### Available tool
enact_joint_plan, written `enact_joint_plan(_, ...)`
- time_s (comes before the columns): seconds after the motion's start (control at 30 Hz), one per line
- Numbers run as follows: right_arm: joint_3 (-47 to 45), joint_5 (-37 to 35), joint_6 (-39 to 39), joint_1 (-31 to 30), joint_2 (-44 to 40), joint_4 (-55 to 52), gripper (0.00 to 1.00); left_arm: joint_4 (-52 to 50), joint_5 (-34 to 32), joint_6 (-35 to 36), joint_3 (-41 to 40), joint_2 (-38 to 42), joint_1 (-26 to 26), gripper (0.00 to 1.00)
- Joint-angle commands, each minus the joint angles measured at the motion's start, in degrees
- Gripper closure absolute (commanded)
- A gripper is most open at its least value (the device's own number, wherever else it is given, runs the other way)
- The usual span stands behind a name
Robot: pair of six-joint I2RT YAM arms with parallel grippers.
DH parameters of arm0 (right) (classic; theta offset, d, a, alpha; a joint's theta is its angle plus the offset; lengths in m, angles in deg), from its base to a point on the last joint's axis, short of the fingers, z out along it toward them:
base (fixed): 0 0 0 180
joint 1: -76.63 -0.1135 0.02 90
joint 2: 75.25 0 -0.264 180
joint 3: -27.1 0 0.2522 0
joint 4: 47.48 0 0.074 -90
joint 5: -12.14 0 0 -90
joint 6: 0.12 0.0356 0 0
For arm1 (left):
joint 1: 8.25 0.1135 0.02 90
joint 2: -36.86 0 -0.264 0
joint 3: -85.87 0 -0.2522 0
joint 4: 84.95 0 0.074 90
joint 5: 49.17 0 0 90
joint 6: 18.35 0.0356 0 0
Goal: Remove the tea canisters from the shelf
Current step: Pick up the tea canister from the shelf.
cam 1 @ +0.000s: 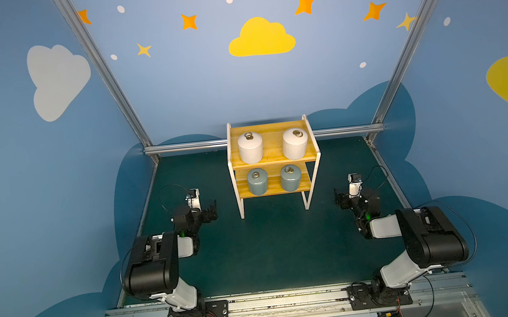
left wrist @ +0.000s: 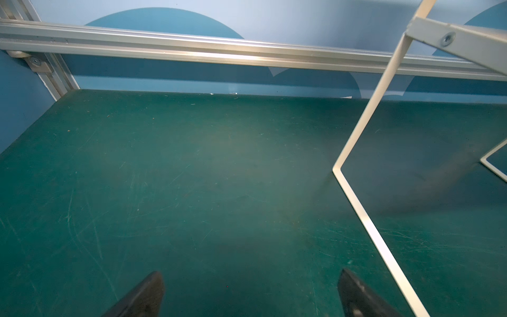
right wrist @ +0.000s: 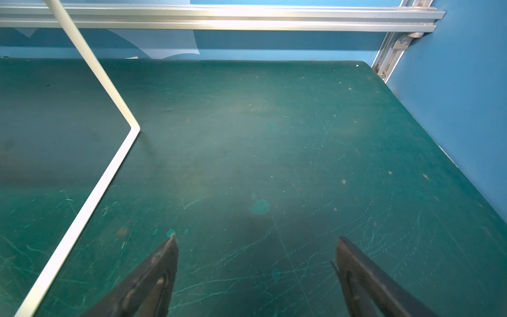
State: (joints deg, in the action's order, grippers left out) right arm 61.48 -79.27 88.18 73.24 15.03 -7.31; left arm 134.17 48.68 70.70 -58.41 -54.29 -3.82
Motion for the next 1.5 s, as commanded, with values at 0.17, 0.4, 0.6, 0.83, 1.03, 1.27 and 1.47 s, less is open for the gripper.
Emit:
enact_joint_plan(0.17,0.5,0.2,0.7,0.4,-1.3,-0.4,0.09,-1.7,0.3,-0.4,0.0,2.3,0.0,0.01)
enact_joint_plan(0.4,3.7,-1.9,3.1,-0.1,-17.5,-23.8,0.09,-19.4,1.5,-1.4,4.1,16.2,0.2,0.02)
enact_joint_plan(0.6,5.9,3.8,4.7,-0.3,-37.2,-46.5,0.09,-35.5,4.6,-4.4,8.6,28.1,-1.1,0.05)
enact_joint_plan(0.83,11.1,8.0,7.2,-1.4,-51.0,-63.1,0.09,-47.1,5.1,-5.6,10.7,41.9,-4.1,0.05)
enact_joint_plan(1.03,20.9,13.0,8.5,-4.0,-51.4,-73.9,0.09,-56.7,11.1,-7.7,15.5,46.5,-6.5,0.06)
enact_joint_plan(1.27,31.8,14.0,7.3,-9.7,-47.1,-82.3,0.09,-60.1,15.8,-9.1,19.8,47.5,-10.2,0.06)
enact_joint_plan(1.47,38.5,14.9,6.9,-13.0,-45.7,-86.0,0.09,-62.8,18.1,-7.2,25.0,47.5,-12.7,0.05)
